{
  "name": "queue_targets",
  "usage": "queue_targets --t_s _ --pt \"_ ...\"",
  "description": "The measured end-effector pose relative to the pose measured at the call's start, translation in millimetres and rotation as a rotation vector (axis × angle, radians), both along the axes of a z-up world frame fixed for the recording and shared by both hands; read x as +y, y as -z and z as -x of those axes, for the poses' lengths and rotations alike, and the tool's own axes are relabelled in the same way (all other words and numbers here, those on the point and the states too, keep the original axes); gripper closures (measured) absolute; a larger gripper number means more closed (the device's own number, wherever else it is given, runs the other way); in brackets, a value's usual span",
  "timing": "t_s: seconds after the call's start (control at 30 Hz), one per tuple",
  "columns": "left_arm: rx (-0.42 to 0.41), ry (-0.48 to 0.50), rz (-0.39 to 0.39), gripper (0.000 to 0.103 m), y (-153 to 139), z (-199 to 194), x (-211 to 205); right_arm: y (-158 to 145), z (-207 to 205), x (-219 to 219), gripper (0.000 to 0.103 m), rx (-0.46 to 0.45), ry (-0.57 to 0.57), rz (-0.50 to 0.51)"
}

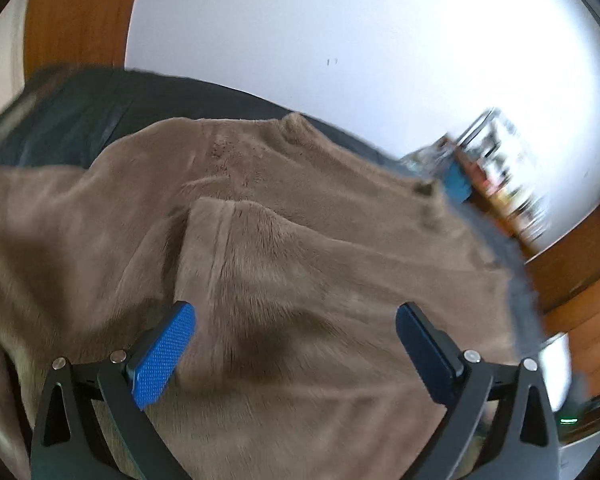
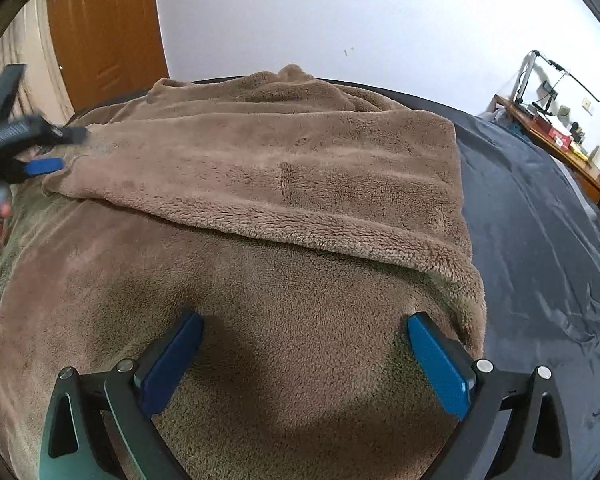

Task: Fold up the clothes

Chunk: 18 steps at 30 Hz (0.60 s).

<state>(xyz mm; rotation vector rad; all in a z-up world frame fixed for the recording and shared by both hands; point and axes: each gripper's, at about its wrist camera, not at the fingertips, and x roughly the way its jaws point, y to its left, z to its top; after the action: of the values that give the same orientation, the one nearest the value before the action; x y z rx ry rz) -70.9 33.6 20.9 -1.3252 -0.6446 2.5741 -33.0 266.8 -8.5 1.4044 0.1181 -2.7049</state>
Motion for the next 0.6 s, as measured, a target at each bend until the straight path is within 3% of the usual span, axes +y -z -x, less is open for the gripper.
queue_targets --t_s 0.27,0.43,0.6 --pt "0.034 -0.017 -0.007 0.001 -12 -89 -44 -1 2 -1 0.000 0.001 0.000 0.001" --pt "0.084 -0.137 0.033 0.001 -8 -151 -83 -2 4 -3 0.000 -0.001 0.001 0.000" --pt "0.119 -0.292 0.072 0.001 -4 -189 -133 -16 -2 -12 0.000 -0.008 0.004 -0.007"
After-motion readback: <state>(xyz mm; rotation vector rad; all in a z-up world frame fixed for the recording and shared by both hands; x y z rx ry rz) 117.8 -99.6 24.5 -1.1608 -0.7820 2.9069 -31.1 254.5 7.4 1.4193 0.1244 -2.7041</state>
